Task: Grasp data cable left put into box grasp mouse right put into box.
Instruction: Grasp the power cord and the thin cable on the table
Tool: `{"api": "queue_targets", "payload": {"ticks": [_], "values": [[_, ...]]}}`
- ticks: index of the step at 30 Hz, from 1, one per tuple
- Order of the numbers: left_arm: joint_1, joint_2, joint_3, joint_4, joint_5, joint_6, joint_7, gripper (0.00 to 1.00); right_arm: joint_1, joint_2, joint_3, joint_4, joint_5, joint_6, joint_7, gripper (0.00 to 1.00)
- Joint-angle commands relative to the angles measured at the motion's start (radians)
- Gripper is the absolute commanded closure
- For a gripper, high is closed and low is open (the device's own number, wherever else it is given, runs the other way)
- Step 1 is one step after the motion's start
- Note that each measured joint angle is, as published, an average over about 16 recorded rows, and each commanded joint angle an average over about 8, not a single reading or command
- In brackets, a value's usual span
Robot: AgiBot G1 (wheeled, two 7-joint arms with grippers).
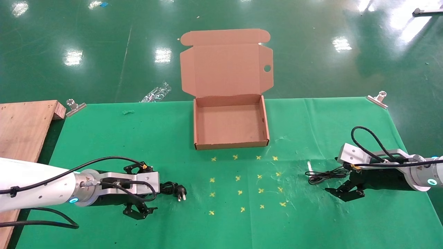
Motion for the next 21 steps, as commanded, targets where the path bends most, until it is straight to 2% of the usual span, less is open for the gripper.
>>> {"api": "queue_targets", "payload": {"ticks": [1,2,3,21], "values": [[0.000,0.000,0.000,0.000,0.000,0.000,0.000,0.98,0.009,-0.008,-0.001,-0.023,-0.001,0.000,-0.009,0.85],[0.000,0.000,0.000,0.000,0.000,0.000,0.000,1.00,0.008,-0.007,-0.001,-0.019,-0.001,0.000,-0.007,0.96],[0.000,0.000,0.000,0.000,0.000,0.000,0.000,1.00,0.006,-0.006,-0.001,-0.016,0.000,0.000,-0.005,1.00],[0.000,-0.001,0.000,0.000,-0.001,0.000,0.000,1.00,-0.010,0.009,0.002,0.024,0.006,-0.002,0.009,1.00]]}}
